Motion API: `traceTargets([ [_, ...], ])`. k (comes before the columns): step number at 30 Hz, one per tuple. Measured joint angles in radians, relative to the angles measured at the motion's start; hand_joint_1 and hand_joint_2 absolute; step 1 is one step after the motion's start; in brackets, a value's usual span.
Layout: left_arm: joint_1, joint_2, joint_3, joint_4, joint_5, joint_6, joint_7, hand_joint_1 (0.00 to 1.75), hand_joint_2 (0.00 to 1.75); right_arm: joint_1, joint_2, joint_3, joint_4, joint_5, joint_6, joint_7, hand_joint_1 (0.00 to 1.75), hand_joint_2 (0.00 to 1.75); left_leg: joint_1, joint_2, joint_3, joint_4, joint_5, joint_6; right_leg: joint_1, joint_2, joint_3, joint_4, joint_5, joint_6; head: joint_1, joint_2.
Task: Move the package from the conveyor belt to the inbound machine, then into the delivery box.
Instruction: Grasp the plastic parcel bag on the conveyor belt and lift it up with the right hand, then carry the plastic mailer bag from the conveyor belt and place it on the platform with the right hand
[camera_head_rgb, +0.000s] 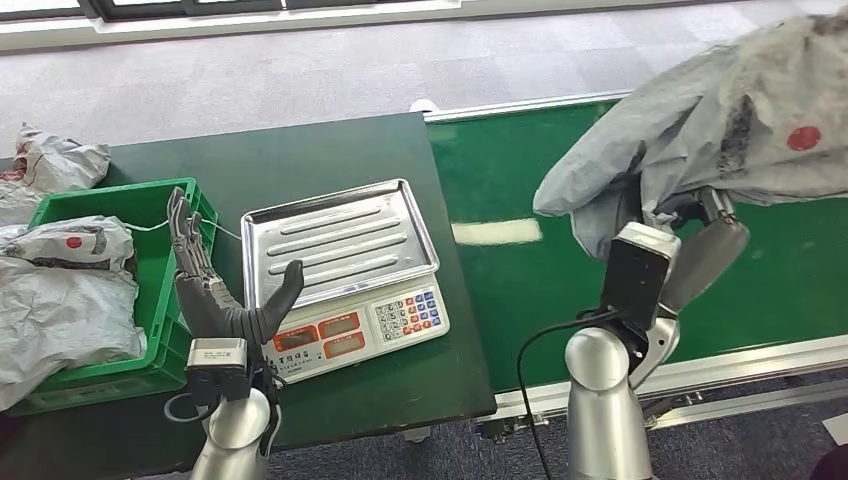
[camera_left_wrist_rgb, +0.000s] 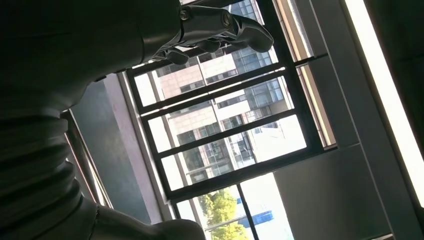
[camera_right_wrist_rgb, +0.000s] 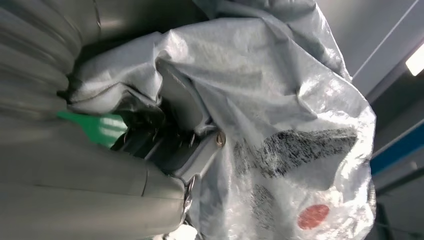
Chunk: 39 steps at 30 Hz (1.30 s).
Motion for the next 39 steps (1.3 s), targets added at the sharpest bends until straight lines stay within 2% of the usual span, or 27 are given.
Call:
traceTargets([
  [5, -0.028, -0.001, -0.027, 0.027, 0.084, 0.021, -0.051, 0.0, 1.75, -0.242, 0.014, 0.126, 0.363, -0.085, 0.198, 0.048, 1.75, 1.75, 0.0, 0.003, 0.005, 0.0, 0.006, -0.001, 0.001, 0.002, -0.004, 0.0, 0.005, -0.003, 0.0, 0.0],
  [7, -0.038, -0.001, -0.035, 0.037, 0.099, 0.021, -0.059, 0.0, 1.75, -0.312, 0.018, 0.18, 0.487, -0.113, 0.213, 0.048, 1.75, 1.75, 0.001, -0.003, 0.005, 0.0, 0.009, -0.001, 0.002, -0.002, -0.005, 0.0, 0.006, -0.003, 0.0, 0.0],
  [10, -0.047, -0.002, -0.037, 0.047, 0.116, 0.026, -0.065, 0.0, 1.75, -0.378, 0.02, 0.234, 0.609, -0.085, 0.209, 0.077, 1.75, 1.75, 0.001, -0.007, 0.003, 0.0, 0.009, -0.002, 0.002, -0.006, -0.005, 0.0, 0.006, -0.003, 0.0, 0.0],
  [13, -0.054, -0.002, -0.037, 0.05, 0.139, 0.037, -0.069, 0.0, 1.75, -0.416, 0.021, 0.288, 0.695, -0.063, 0.228, 0.118, 1.75, 1.75, 0.001, -0.007, 0.002, 0.0, 0.009, -0.002, 0.001, -0.005, -0.005, 0.0, 0.006, -0.002, 0.0, 0.0],
  [19, -0.061, -0.001, -0.037, 0.046, 0.157, 0.039, -0.071, 0.0, 1.75, -0.459, 0.023, 0.384, 0.806, -0.128, 0.236, 0.143, 1.75, 1.75, 0.001, -0.008, 0.002, 0.0, 0.009, -0.002, 0.001, -0.006, -0.005, 0.0, 0.006, -0.002, 0.0, 0.0],
  [27, -0.069, -0.001, -0.036, 0.045, 0.158, 0.034, -0.071, 0.0, 1.75, -0.486, 0.023, 0.411, 0.893, -0.148, 0.256, 0.134, 1.75, 1.75, 0.001, -0.008, 0.002, 0.0, 0.009, -0.002, 0.001, -0.005, -0.005, 0.0, 0.006, -0.002, 0.0, 0.0],
  [28, -0.07, -0.001, -0.036, 0.045, 0.158, 0.033, -0.071, 0.0, 1.75, -0.489, 0.023, 0.411, 0.902, -0.15, 0.264, 0.136, 1.45, 1.75, 0.001, -0.008, 0.002, 0.0, 0.009, -0.002, 0.001, -0.005, -0.005, 0.0, 0.006, -0.002, 0.0, 0.0],
  [31, -0.075, -0.001, -0.036, 0.047, 0.156, 0.022, -0.071, 0.0, 1.75, -0.496, 0.023, 0.411, 0.931, -0.173, 0.326, 0.137, 0.14, 1.75, 0.001, -0.008, 0.002, 0.0, 0.009, -0.002, 0.001, -0.005, -0.005, 0.0, 0.006, -0.002, 0.0, 0.0],
  [32, -0.079, -0.001, -0.036, 0.049, 0.154, 0.015, -0.071, 0.0, 1.75, -0.499, 0.023, 0.411, 0.944, -0.181, 0.364, 0.134, 0.0, 1.75, 0.001, -0.008, 0.002, 0.0, 0.009, -0.002, 0.001, -0.005, -0.005, 0.0, 0.006, -0.002, 0.0, 0.0],
  [35, -0.091, -0.001, -0.036, 0.056, 0.148, 0.0, -0.071, 0.0, 1.75, -0.503, 0.022, 0.41, 0.988, -0.187, 0.455, 0.119, 0.0, 1.75, 0.001, -0.008, 0.002, 0.0, 0.009, -0.002, 0.001, -0.005, -0.005, 0.0, 0.006, -0.002, 0.0, 0.0],
  [39, -0.099, -0.002, -0.036, 0.062, 0.145, -0.002, -0.071, 0.0, 1.75, -0.504, 0.021, 0.407, 1.024, -0.179, 0.472, 0.112, 0.0, 1.75, 0.001, -0.008, 0.002, 0.0, 0.009, -0.002, 0.001, -0.005, -0.005, 0.0, 0.006, -0.002, 0.0, 0.0],
])
